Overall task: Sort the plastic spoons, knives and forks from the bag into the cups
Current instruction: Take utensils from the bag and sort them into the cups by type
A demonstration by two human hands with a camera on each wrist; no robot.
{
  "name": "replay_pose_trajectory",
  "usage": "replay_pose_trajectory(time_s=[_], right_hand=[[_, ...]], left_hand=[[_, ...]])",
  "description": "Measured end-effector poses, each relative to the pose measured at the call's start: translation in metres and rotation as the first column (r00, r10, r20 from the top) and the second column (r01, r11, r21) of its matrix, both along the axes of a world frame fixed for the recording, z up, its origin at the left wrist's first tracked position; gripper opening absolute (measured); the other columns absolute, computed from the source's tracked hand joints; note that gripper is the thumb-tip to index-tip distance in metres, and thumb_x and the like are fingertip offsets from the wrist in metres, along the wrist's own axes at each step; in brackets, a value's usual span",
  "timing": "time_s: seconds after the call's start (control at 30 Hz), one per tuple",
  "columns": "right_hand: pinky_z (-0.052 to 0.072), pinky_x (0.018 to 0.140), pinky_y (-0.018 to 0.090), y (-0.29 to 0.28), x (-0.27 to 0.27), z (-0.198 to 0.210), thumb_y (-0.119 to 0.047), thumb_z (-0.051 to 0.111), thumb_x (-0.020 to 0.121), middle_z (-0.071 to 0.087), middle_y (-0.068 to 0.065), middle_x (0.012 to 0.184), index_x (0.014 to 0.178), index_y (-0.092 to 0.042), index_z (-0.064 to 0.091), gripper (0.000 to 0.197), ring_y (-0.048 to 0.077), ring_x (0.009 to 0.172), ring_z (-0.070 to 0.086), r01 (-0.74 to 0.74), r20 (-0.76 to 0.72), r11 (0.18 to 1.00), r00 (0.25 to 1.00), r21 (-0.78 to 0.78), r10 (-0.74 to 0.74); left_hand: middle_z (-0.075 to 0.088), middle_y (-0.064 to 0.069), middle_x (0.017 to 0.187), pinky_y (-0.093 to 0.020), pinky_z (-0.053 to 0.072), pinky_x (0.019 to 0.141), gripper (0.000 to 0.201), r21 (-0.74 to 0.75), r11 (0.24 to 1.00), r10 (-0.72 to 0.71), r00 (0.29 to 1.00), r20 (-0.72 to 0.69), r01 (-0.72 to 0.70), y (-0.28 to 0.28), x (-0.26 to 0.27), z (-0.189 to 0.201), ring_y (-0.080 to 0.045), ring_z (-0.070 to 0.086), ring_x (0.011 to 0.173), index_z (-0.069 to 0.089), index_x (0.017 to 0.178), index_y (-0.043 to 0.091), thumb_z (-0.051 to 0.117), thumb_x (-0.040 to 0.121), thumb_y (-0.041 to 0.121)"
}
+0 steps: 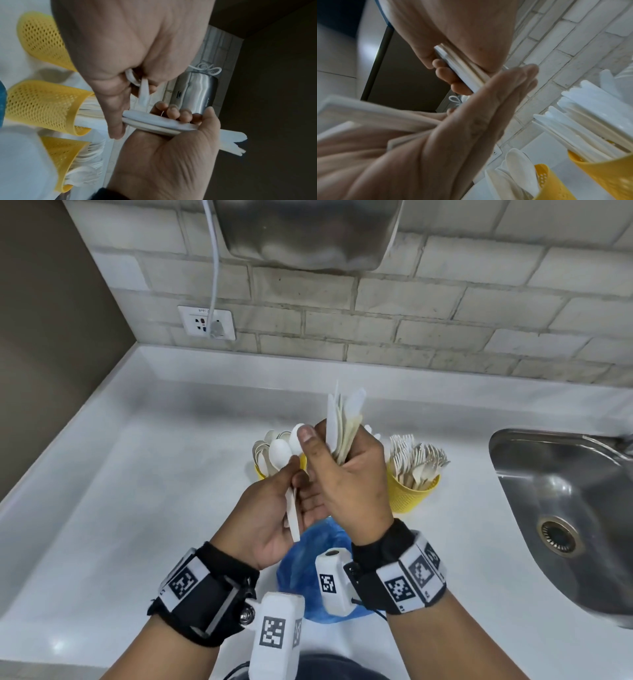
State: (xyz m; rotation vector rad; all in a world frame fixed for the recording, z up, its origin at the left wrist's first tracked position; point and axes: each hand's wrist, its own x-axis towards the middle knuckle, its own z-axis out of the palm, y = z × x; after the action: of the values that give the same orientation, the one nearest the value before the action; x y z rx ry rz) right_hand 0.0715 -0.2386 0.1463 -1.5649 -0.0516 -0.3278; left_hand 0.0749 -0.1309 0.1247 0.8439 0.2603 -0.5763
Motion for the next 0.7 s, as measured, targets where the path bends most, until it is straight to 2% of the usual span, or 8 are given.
replay_pose_trajectory(time_s=[0.07, 0.17, 0.23, 0.33, 0.4, 0.5, 0.6, 0.7], right_hand=[[0.054, 0.054, 0.04, -0.001, -0.001, -0.001, -0.018, 0.073, 0.095, 0.055, -0.005, 0.054, 0.068, -0.023, 0.056, 0.032, 0.015, 0.051, 0.056, 0.0, 0.009, 0.999, 1.0, -0.052, 0.0], [0.045, 0.055, 0.022, -0.004, 0.0, 0.0, -0.019, 0.067, 0.098, 0.053, -0.011, 0.052, 0.064, -0.032, 0.052, 0.04, 0.005, 0.048, 0.055, 0.025, 0.026, 0.994, 0.999, -0.103, -0.023], [0.046, 0.062, 0.024, -0.007, 0.002, 0.0, -0.034, 0.062, 0.095, 0.056, -0.011, 0.061, 0.068, -0.032, 0.055, 0.029, 0.007, 0.058, 0.06, 0.076, 0.07, 0.979, 0.995, -0.189, -0.064], [0.049, 0.062, 0.033, -0.02, 0.007, -0.002, -0.039, 0.056, 0.094, 0.062, -0.002, 0.061, 0.068, -0.015, 0.06, 0.035, 0.015, 0.064, 0.065, 0.134, 0.074, 0.943, 0.99, -0.305, -0.117], [0.05, 0.061, 0.037, -0.029, 0.01, -0.002, -0.029, 0.058, 0.095, 0.062, 0.003, 0.057, 0.064, -0.008, 0.062, 0.038, 0.019, 0.061, 0.064, 0.146, 0.048, 0.944, 0.989, -0.296, -0.138], [0.049, 0.061, 0.028, -0.045, 0.015, -0.002, -0.015, 0.062, 0.094, 0.064, -0.001, 0.055, 0.057, -0.014, 0.066, 0.037, 0.014, 0.059, 0.065, 0.193, 0.011, 0.958, 0.981, -0.21, -0.195], [0.049, 0.063, 0.023, -0.062, 0.019, -0.002, -0.012, 0.061, 0.093, 0.067, -0.004, 0.057, 0.057, -0.016, 0.069, 0.037, 0.01, 0.06, 0.066, 0.295, -0.008, 0.945, 0.954, -0.141, -0.299], [0.048, 0.064, 0.02, -0.08, 0.023, -0.002, -0.012, 0.062, 0.092, 0.068, -0.005, 0.059, 0.064, -0.008, 0.072, 0.03, 0.007, 0.062, 0.065, 0.402, -0.001, 0.908, 0.914, -0.116, -0.405]], left_hand=[[0.063, -0.017, 0.112, -0.032, 0.063, 0.079, 0.028, -0.017, 1.0, -0.009, 1.0, -0.007, 0.009, 0.001, 0.002, -0.006, -0.022, 0.068, 0.103, 0.04, 0.13, 0.019, 0.04, 0.109, 0.039], [0.057, -0.006, 0.077, -0.032, 0.062, 0.07, 0.028, -0.011, 0.999, 0.039, 0.999, -0.03, -0.039, 0.002, 0.002, -0.009, -0.016, 0.069, 0.079, 0.05, 0.124, 0.013, 0.045, 0.109, 0.036], [0.05, -0.001, 0.063, -0.034, 0.063, 0.068, 0.03, 0.001, 0.996, 0.092, 0.995, -0.037, -0.092, 0.003, 0.002, -0.006, -0.015, 0.069, 0.068, 0.057, 0.098, 0.007, 0.048, 0.108, 0.033], [0.053, -0.005, 0.063, -0.046, 0.062, 0.088, 0.044, 0.033, 0.991, 0.127, 0.992, 0.009, -0.127, 0.006, 0.001, -0.002, -0.021, 0.075, 0.075, 0.045, 0.071, 0.011, 0.048, 0.107, 0.035], [0.057, -0.006, 0.069, -0.049, 0.058, 0.096, 0.045, 0.077, 0.99, 0.114, 0.992, 0.053, -0.118, 0.009, 0.001, -0.001, -0.025, 0.076, 0.092, 0.043, 0.07, 0.012, 0.048, 0.107, 0.038], [0.076, -0.019, 0.106, -0.047, 0.058, 0.095, 0.045, 0.154, 0.983, 0.081, 0.991, 0.106, -0.097, 0.01, -0.001, -0.001, -0.033, 0.072, 0.11, 0.044, 0.071, 0.012, 0.046, 0.107, 0.039], [0.076, -0.018, 0.112, -0.046, 0.059, 0.093, 0.044, 0.196, 0.974, 0.085, 0.988, 0.13, -0.11, 0.009, -0.003, -0.001, -0.032, 0.074, 0.104, 0.051, 0.074, 0.011, 0.045, 0.107, 0.04], [0.072, -0.008, 0.086, -0.041, 0.064, 0.082, 0.042, 0.233, 0.963, 0.113, 0.986, 0.119, -0.139, 0.012, -0.001, -0.003, -0.019, 0.069, 0.074, 0.054, 0.075, 0.012, 0.049, 0.105, 0.041]])
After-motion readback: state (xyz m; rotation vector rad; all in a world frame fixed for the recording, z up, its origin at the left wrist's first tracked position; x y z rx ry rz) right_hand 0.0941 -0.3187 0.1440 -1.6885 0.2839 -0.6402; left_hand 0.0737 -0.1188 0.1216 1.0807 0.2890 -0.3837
